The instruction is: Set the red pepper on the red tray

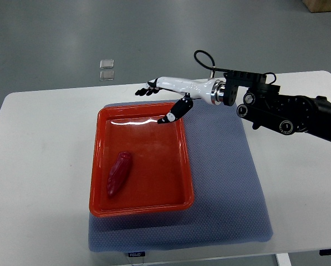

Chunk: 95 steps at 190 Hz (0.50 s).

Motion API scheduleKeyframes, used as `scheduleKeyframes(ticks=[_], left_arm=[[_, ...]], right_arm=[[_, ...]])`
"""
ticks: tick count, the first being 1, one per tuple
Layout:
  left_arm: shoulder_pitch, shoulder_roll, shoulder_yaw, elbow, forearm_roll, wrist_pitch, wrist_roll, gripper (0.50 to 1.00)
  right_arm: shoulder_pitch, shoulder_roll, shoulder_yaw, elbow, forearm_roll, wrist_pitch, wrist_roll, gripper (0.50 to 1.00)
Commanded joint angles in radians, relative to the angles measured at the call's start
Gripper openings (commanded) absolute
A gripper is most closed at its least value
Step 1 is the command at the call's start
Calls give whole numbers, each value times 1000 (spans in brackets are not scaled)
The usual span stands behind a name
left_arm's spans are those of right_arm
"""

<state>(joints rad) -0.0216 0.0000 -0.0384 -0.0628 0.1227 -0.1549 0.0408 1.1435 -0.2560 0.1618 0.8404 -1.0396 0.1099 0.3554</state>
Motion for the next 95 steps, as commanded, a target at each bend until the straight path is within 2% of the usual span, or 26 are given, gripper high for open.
scheduleKeyframes(ticks=[1, 59, 95], left_arm=[[-1, 0, 0, -2, 0, 0, 1, 1000], [-6, 0, 2, -5, 0, 0, 1, 1000], [-6, 0, 2, -6, 0, 0, 1, 1000]], right_arm=[[-27, -57, 71, -10, 99, -16, -19, 850], [-80, -212, 134, -6, 303, -78, -32, 850], [-102, -252, 131, -1, 480, -105, -36, 864]])
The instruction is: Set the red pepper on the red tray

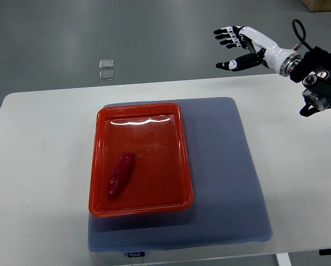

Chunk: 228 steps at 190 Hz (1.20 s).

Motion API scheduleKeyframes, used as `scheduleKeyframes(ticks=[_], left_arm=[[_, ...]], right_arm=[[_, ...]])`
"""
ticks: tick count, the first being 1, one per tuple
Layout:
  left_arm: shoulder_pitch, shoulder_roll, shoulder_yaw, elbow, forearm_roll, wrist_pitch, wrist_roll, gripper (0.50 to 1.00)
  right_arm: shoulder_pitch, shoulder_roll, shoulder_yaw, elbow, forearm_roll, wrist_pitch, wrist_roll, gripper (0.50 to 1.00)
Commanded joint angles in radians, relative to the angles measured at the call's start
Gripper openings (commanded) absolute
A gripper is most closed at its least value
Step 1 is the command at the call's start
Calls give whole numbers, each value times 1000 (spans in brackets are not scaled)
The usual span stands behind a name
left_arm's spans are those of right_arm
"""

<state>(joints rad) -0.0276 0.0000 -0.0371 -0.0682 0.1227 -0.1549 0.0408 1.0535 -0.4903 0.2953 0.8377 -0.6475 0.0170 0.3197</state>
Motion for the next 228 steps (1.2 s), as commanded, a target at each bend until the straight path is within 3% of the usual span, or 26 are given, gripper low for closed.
scheduleKeyframes(ticks=[1, 82, 150, 187, 228], left_arm=[[0, 0, -1, -1, 0, 0, 1, 1000], [0, 0, -3, -1, 0, 0, -1, 1000], [0, 0, -1, -1, 0, 0, -1, 1000], [0, 0, -1, -1, 0, 0, -1, 1000], [0, 0, -3, -1, 0, 0, -1, 1000]], right_arm=[[-15, -17, -2, 1, 97, -15, -1, 864], [-118, 27, 7, 1, 371, -111, 1, 887], [-161, 24, 8, 0, 534, -42, 4, 928], [-164, 18, 10, 0, 695, 14, 1, 934], [-198, 24, 24, 0, 741, 26, 9, 934]])
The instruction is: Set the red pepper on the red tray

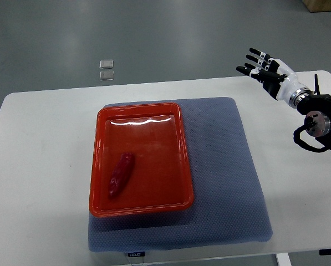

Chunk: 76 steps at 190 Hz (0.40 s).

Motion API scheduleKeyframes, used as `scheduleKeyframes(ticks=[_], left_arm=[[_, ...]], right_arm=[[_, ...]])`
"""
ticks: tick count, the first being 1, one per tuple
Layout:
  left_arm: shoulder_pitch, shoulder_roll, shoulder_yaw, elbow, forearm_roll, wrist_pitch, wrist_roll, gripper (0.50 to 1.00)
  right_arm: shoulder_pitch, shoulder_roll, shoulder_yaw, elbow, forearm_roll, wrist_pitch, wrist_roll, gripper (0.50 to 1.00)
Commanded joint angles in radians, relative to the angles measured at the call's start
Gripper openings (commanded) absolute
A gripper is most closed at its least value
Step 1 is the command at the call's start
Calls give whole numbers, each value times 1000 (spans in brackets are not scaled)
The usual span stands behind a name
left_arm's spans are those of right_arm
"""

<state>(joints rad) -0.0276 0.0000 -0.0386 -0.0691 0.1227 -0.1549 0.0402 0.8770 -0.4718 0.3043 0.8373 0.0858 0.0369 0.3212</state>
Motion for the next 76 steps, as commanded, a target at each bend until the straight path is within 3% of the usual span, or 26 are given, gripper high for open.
scheduleKeyframes(ticks=[1, 32, 76], left_arm=[[0, 0, -1, 2, 0, 0, 0, 1000], [0, 0, -1, 2, 0, 0, 0, 1000], [0, 0, -1, 0, 0, 0, 1, 1000]], right_arm=[[-23, 7, 19, 0, 6, 9, 7, 934], [-79, 15, 64, 2, -12, 44, 10, 934], [-96, 38, 65, -1, -50, 38, 13, 934]])
